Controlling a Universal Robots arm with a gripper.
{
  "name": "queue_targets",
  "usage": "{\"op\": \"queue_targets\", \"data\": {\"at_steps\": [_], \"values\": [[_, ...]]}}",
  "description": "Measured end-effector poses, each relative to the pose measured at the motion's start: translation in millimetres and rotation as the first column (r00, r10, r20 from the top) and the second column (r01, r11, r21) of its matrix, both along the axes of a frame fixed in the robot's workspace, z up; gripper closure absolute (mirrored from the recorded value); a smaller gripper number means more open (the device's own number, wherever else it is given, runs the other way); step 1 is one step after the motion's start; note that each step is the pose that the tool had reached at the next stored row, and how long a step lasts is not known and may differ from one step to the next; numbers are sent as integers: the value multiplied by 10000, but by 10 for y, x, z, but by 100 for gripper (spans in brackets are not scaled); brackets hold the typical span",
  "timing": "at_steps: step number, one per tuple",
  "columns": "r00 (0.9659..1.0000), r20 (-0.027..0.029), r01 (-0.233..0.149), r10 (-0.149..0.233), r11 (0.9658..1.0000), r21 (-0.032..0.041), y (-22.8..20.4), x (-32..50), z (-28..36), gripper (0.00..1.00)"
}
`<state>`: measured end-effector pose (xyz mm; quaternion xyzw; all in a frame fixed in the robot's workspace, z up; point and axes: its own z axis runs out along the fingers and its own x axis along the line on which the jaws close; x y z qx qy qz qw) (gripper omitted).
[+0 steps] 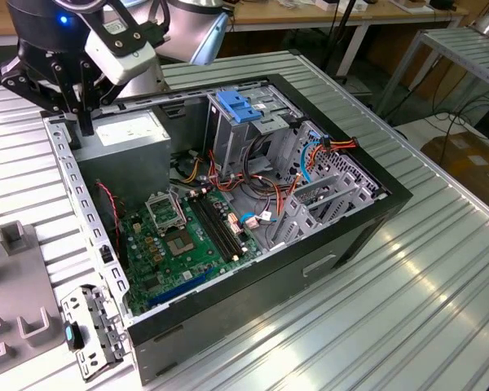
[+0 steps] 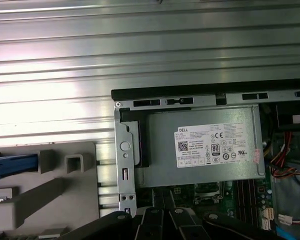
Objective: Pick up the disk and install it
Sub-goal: 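Reach for the disk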
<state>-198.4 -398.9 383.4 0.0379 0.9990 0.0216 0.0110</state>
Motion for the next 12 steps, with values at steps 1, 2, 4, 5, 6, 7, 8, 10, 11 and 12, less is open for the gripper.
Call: {"op": "queue_targets", "data": {"at_steps": [1, 2, 4, 5, 6, 7, 8, 10, 11, 12], "values": [[10000, 0, 0, 0, 10000, 0, 0, -11, -1, 89], [10000, 0, 0, 0, 10000, 0, 0, -21, -2, 89], [10000, -1, 0, 0, 10000, 0, 0, -37, -4, 89], [10000, -1, 1, -1, 10000, 0, 0, -43, -4, 89], [10000, -1, 1, -1, 10000, 0, 0, -48, -5, 89], [10000, -1, 1, -1, 10000, 0, 0, -54, -5, 89], [10000, -1, 1, -1, 10000, 0, 0, -63, -6, 89], [10000, -1, 0, 0, 10000, 0, 0, -84, -8, 89], [10000, -1, 1, -1, 10000, 1, 0, -98, -10, 89], [10000, -2, 0, 0, 10000, 0, 0, -106, -10, 89]]}}
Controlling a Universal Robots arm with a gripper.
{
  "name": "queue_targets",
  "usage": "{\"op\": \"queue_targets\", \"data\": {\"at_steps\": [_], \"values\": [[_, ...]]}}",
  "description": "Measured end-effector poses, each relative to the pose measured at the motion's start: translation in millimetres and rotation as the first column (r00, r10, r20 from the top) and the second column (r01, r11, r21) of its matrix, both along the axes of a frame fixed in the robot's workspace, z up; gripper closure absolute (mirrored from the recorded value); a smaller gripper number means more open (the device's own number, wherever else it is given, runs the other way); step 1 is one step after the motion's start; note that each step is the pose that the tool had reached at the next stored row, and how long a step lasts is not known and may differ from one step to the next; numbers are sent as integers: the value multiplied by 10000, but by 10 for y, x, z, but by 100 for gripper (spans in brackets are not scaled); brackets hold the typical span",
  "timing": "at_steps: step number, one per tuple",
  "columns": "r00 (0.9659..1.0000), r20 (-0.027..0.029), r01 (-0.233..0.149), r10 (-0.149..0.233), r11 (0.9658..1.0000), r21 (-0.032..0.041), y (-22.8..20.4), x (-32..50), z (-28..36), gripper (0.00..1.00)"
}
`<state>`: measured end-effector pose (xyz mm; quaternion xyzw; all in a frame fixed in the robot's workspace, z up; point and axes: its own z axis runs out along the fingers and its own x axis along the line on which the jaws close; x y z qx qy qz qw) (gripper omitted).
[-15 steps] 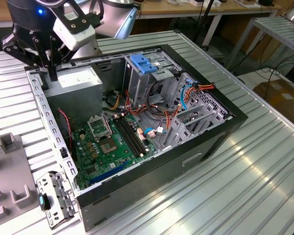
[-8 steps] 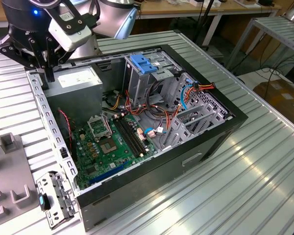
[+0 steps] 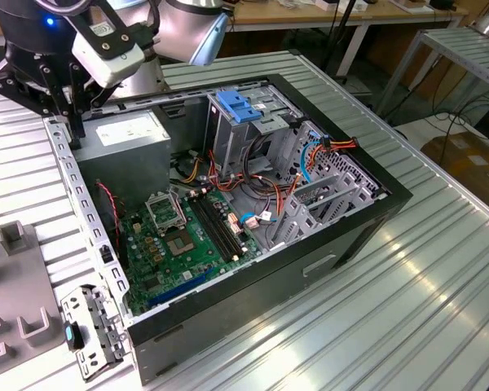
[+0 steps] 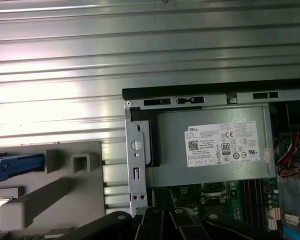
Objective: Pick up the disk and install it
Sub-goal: 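Reach for the disk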
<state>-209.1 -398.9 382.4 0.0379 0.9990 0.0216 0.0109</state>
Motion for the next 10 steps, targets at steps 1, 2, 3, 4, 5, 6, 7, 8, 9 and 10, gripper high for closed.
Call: {"op": "queue_targets", "data": {"at_steps": [1, 2, 3, 4, 5, 6, 7, 8, 9, 10], "values": [[10000, 0, 0, 0, 10000, 0, 0, -6, -1, 89], [10000, 0, 0, 0, 10000, 0, 0, -14, -2, 89], [10000, 0, 0, 0, 10000, 1, 0, -20, -2, 89], [10000, 0, 0, 0, 10000, 1, 0, -25, -3, 89], [10000, -1, 0, 0, 10000, 0, 0, -29, -3, 89], [10000, -2, 0, 0, 10000, 0, 0, -36, -4, 89], [10000, -2, 0, 0, 10000, 0, 0, -50, -5, 89], [10000, -2, -1, 1, 10000, 0, 0, -63, -5, 89], [10000, -2, -1, 1, 10000, 0, 0, -83, -6, 89], [10000, -1, 0, 0, 10000, 1, 1, -113, -7, 89]]}}
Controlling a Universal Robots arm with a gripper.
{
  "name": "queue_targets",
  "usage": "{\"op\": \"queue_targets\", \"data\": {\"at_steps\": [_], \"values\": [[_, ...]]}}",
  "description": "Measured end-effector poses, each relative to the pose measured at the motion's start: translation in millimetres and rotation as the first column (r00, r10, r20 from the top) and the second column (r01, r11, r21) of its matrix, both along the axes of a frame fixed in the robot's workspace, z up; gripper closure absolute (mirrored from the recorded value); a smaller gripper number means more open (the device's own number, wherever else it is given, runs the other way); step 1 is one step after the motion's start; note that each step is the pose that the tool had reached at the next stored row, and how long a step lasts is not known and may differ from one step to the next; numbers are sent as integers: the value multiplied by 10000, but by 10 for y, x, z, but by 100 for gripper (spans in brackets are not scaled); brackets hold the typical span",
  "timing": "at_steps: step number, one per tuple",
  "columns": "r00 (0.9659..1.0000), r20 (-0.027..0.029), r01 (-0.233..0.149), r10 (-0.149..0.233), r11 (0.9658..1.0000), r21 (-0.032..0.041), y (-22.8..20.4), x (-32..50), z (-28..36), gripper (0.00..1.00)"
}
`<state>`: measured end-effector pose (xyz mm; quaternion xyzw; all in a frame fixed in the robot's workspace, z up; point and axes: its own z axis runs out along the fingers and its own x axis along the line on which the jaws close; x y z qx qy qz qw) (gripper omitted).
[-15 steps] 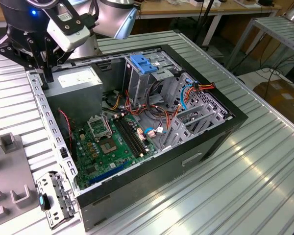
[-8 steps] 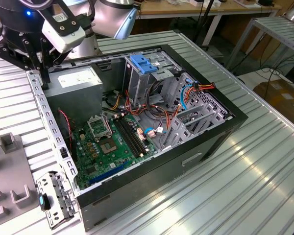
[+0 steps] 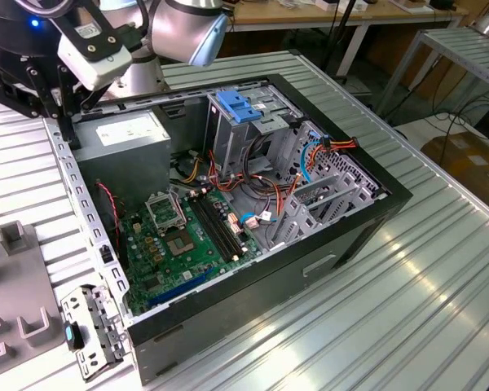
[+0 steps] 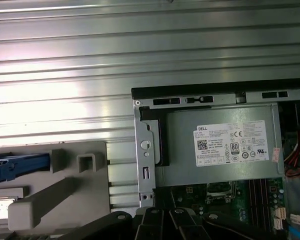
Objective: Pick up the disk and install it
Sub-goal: 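Reach for the disk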
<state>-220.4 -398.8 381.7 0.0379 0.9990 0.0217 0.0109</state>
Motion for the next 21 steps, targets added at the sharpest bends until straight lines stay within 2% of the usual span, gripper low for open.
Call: {"op": "queue_targets", "data": {"at_steps": [8, 21], "values": [[10000, -1, -1, 1, 10000, -1, 34, -153, -1, 89], [10000, 0, 0, 0, 10000, -1, 40, -326, -6, 89]]}}
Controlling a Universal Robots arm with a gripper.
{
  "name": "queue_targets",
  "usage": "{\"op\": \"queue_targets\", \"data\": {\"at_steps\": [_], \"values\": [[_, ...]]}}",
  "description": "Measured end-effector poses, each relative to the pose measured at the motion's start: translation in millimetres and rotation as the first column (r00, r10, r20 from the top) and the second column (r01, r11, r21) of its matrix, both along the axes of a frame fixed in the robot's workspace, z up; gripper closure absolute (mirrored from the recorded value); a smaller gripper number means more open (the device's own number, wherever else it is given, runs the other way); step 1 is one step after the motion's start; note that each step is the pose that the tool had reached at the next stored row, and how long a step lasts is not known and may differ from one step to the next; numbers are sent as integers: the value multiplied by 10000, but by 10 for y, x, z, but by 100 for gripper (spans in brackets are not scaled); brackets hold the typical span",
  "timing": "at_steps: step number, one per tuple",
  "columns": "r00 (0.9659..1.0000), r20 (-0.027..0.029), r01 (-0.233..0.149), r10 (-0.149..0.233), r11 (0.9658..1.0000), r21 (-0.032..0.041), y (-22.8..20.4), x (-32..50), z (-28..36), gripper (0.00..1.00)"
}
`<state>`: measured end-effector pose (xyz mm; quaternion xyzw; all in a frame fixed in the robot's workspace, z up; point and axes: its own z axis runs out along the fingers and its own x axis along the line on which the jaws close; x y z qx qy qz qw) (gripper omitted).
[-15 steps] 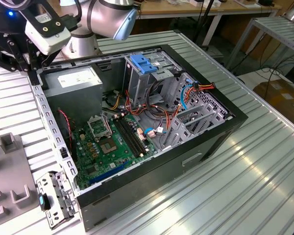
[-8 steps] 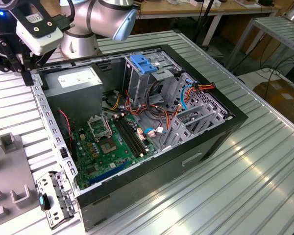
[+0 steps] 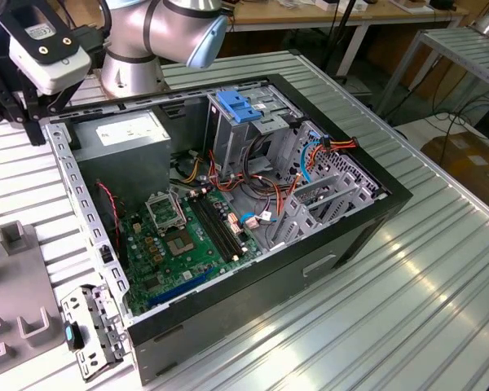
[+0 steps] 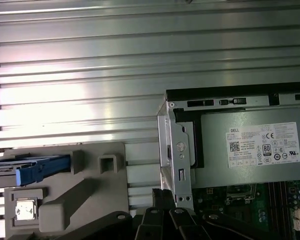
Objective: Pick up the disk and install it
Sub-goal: 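Reach for the disk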
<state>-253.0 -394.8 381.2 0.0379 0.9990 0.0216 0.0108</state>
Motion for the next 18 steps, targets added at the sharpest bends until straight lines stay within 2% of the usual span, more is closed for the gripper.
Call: {"op": "queue_targets", "data": {"at_steps": [18], "values": [[10000, 0, 0, 0, 10000, 0, 2, -250, -10, 89]]}}
